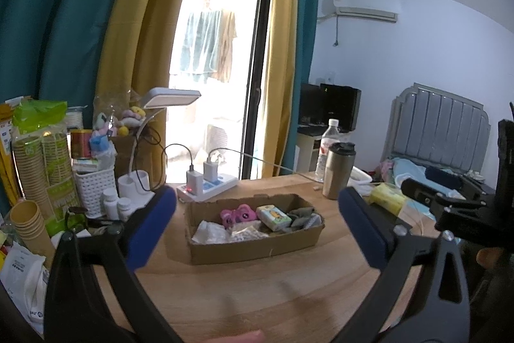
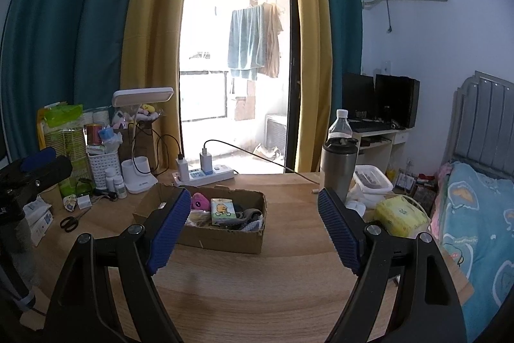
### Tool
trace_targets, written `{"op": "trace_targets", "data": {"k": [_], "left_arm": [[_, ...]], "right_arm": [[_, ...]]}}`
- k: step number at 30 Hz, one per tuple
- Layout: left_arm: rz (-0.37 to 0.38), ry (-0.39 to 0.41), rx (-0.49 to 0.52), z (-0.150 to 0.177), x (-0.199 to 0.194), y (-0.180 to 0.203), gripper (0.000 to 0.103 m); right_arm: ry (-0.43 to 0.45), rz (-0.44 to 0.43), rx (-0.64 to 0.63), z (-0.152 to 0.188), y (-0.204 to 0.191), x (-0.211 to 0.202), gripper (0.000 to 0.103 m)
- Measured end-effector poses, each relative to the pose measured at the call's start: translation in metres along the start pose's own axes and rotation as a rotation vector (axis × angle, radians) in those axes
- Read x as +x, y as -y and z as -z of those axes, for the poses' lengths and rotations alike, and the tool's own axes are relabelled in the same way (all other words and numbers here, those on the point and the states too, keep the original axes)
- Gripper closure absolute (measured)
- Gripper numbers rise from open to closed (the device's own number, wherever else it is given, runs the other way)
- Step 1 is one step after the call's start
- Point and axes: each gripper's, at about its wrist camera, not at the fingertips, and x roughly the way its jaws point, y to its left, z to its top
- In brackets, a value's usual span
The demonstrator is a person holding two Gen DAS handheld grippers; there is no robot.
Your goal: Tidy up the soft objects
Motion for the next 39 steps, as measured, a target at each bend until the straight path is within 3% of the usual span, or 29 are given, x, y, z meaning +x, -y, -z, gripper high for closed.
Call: {"op": "trace_targets", "data": {"k": [39], "left_arm": [[0.004, -0.006, -0.002, 0.0022, -0.0017, 0.0009, 0.001]], "right_arm": [[-0.007, -0.004, 0.004, 0.0056, 0.0003, 0.0033, 0.019]]}}
